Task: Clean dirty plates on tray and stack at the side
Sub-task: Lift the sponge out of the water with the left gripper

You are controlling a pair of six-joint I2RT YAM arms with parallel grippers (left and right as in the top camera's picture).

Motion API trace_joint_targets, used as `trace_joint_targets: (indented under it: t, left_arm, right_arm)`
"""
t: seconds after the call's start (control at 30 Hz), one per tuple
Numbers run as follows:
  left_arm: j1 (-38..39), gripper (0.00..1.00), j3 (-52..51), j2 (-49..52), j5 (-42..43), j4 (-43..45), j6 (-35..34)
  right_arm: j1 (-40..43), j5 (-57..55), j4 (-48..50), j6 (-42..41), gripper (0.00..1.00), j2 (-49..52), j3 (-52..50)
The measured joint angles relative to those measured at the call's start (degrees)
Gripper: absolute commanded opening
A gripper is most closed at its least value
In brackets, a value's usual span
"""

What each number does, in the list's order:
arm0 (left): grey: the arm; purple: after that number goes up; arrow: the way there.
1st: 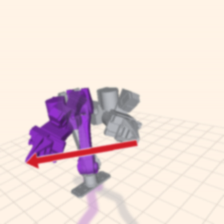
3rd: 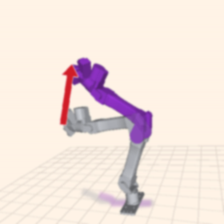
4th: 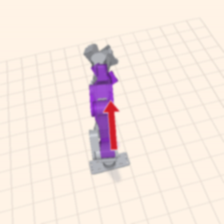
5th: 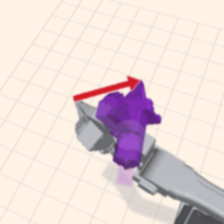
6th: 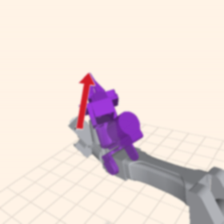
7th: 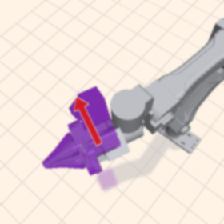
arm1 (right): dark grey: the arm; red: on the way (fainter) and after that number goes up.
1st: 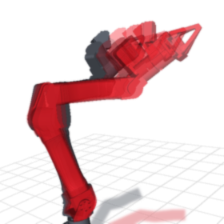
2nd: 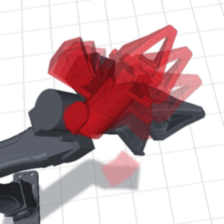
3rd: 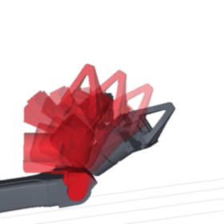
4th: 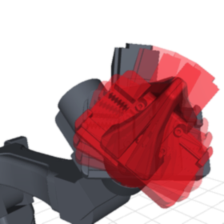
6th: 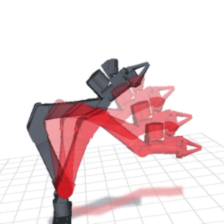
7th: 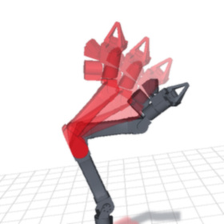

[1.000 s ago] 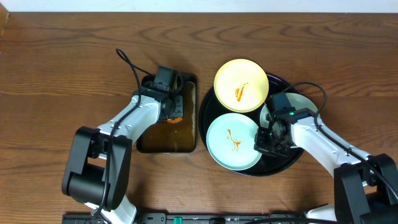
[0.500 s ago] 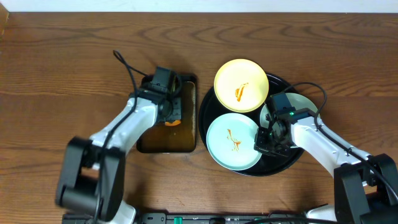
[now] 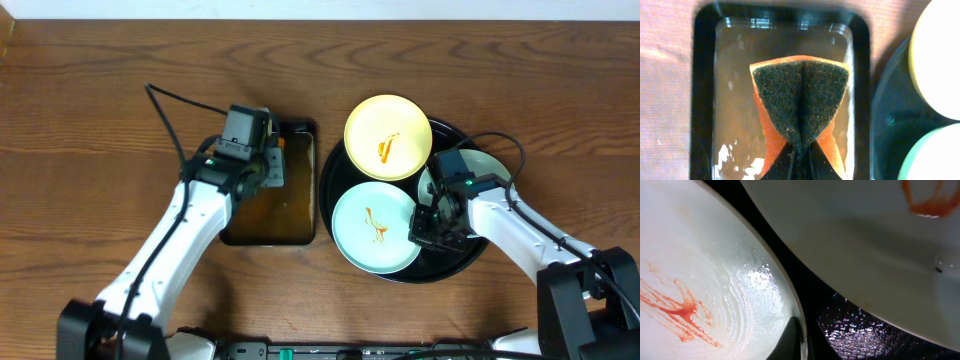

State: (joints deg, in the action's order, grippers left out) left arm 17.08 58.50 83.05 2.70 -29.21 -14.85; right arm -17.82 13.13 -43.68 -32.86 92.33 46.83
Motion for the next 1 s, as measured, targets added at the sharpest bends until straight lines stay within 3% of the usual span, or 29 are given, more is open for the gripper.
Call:
trace_joint_targets:
  t: [0.63, 1.0]
  left_arm:
    - [0.0, 0.07, 0.0, -18.1, -1.2, 6.7, 0.8]
    - [0.0, 0.08, 0.0, -19.8, -1.4, 8.9, 1.2]
  right_arm:
    - [0.0, 0.0, 0.0, 0.0, 0.01, 0.0, 0.0]
    - [0.0, 0.0, 0.0, 0.0, 0.01, 0.0, 0.0]
